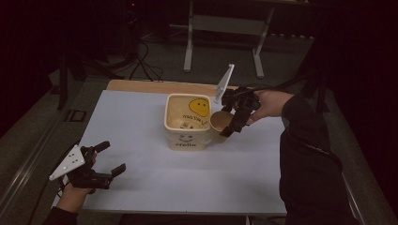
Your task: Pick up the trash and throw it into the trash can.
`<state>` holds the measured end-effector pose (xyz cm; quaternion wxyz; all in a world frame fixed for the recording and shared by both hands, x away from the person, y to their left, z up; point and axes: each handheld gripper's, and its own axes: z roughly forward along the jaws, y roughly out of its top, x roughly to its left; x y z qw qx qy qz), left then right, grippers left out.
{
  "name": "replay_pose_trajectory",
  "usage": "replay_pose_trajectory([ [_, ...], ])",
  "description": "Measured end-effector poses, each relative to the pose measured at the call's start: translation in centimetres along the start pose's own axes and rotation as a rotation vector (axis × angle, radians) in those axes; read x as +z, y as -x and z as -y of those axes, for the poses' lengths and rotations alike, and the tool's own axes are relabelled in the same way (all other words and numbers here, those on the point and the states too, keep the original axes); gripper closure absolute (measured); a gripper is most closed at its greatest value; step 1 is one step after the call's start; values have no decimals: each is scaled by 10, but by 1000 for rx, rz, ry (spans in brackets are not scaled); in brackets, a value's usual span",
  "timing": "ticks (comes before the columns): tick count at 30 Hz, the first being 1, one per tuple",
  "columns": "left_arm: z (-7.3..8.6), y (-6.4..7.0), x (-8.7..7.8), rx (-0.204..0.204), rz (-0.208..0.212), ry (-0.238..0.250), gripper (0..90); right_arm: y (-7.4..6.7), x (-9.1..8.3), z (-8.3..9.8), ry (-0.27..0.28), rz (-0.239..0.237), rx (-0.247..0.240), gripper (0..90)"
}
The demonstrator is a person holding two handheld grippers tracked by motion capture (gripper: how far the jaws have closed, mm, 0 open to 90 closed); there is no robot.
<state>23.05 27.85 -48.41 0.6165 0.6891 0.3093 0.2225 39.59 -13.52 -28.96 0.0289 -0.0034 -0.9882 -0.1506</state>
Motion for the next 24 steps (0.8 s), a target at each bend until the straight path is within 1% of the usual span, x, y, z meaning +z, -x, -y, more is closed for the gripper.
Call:
replay_pose_trajectory([
  [3,0,0,0,1,1,0,5,1,-1,-3,-4,1,-8,242],
  [4,0,0,0,0,2,0,5,2,-3,-5,-9,1,-3,242],
  [5,0,0,0,0,2,0,5,3,-3,-7,-5,1,-12,242],
  [9,0,0,0,0,1,1,5,4,-6,-10,-6,4,-14,242],
  [10,0,0,0,-1,2,2,5,5,-9,-12,-7,7,-9,242],
  [11,0,0,0,-2,3,1,5,6,-10,-13,0,9,-17,242],
  [21,1,0,0,-2,5,-1,5,12,-18,-23,3,20,-24,241],
  [22,1,0,0,-2,5,-1,5,14,-19,-26,5,27,-34,241],
  [24,1,0,0,-3,5,0,5,15,-21,-28,8,31,-36,241],
])
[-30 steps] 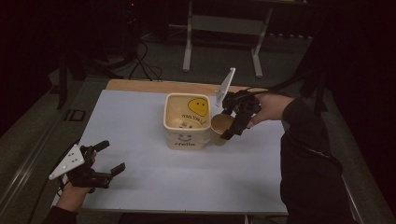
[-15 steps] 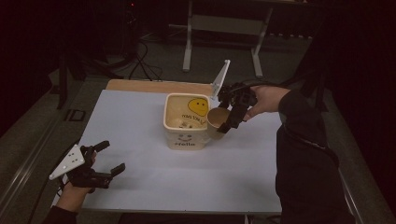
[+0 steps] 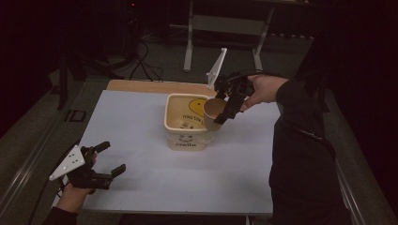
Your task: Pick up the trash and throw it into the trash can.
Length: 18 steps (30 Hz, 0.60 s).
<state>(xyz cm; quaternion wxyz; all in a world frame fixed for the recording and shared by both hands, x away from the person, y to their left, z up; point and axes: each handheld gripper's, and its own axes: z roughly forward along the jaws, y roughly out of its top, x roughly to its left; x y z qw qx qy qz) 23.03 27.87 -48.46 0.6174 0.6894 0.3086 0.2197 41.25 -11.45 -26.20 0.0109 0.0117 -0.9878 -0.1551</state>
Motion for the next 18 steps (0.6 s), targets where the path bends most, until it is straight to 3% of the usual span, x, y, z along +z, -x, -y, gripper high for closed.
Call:
replay_pose_trajectory([
  [18,0,0,0,0,4,0,5,15,-5,-20,45,25,1,239],
])
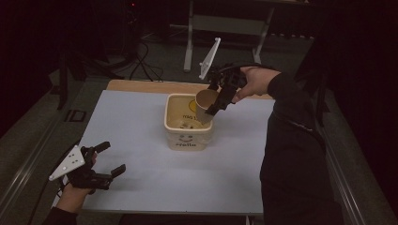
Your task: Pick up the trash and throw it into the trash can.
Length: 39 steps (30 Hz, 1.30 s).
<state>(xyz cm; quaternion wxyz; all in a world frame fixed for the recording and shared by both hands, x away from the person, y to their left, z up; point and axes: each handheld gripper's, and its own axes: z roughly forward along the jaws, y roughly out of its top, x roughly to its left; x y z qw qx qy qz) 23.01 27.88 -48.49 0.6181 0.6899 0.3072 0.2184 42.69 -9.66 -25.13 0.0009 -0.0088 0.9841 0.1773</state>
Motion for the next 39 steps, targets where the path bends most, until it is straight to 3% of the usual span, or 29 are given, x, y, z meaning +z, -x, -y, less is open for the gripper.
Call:
replay_pose_trajectory([
  [13,0,0,0,7,2,-6,5,13,3,-11,25,19,10,235],
  [19,1,0,0,6,2,-6,5,20,6,-18,3,24,22,231],
  [27,1,0,-1,5,4,-4,5,27,7,-27,14,30,9,231],
  [33,1,0,-1,4,4,-2,5,34,13,-30,9,35,25,227],
  [39,1,-1,-1,1,7,-3,5,38,18,-32,10,41,21,152],
])
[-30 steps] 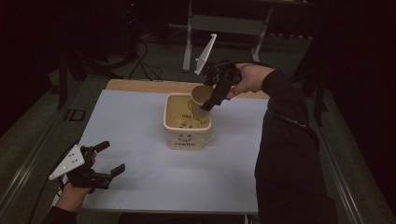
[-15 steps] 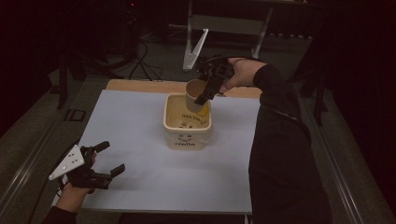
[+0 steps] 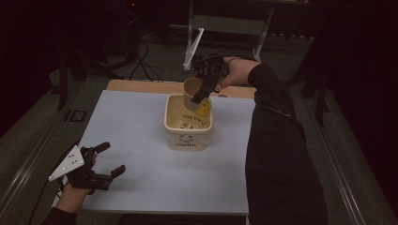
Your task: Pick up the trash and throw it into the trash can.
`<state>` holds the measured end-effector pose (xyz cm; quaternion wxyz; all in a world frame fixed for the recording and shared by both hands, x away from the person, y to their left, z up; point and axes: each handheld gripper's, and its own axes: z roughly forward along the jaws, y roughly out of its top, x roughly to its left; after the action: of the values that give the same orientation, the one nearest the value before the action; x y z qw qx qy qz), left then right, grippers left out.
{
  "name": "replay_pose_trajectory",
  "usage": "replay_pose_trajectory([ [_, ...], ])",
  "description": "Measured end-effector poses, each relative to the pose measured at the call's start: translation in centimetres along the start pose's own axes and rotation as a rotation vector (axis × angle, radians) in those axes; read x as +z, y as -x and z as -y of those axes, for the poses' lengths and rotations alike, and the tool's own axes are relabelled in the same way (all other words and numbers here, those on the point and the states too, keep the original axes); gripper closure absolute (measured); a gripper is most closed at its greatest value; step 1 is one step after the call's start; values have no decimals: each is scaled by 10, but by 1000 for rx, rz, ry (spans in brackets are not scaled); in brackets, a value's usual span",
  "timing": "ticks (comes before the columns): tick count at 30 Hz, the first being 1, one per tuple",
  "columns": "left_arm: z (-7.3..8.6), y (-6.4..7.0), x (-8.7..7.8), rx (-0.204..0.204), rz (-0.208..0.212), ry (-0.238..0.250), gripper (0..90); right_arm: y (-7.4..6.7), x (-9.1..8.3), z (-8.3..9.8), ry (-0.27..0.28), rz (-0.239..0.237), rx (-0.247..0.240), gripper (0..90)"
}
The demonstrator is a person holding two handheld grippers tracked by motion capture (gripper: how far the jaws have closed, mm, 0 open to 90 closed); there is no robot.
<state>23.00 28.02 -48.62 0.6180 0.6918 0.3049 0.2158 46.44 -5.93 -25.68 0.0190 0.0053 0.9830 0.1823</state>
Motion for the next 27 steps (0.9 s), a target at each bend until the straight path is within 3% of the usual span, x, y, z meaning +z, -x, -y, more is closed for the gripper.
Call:
replay_pose_trajectory([
  [1,0,0,0,0,0,0,5,-1,3,-1,-13,22,-21,119],
  [3,0,0,0,4,1,0,5,1,5,-2,-16,52,-12,115],
  [8,0,1,-1,5,1,2,5,6,2,0,35,49,12,108],
  [27,-1,1,1,7,3,-1,5,0,-4,11,67,39,35,133],
])
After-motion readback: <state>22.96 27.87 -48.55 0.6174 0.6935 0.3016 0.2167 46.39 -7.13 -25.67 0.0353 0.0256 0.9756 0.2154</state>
